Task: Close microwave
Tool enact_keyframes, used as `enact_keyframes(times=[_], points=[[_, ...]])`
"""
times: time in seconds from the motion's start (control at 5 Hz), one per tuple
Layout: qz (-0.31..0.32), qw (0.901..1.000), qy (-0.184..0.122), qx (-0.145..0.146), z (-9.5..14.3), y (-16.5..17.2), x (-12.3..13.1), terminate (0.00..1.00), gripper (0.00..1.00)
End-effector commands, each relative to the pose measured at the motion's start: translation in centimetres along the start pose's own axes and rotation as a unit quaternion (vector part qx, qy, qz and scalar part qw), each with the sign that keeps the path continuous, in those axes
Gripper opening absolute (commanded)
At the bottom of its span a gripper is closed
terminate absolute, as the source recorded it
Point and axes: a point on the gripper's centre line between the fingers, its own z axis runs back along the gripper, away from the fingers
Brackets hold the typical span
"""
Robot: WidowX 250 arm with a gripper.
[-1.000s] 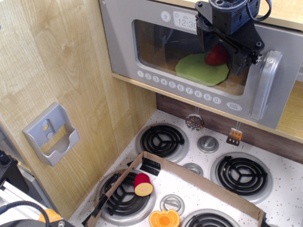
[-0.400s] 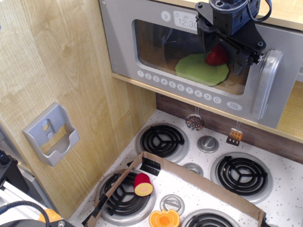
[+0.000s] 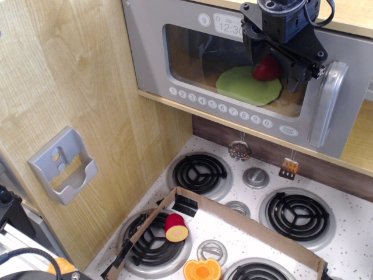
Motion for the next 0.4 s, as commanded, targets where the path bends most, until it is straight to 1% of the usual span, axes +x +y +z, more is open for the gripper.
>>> enact_keyframes(times=[0.0, 0.2], points=[[-0.007, 0.9996, -0.025, 0.006, 1.64, 0.01, 1.15, 0.0, 1.0], [-0.007, 0.9996, -0.025, 0.006, 1.64, 0.01, 1.15, 1.0, 1.0]])
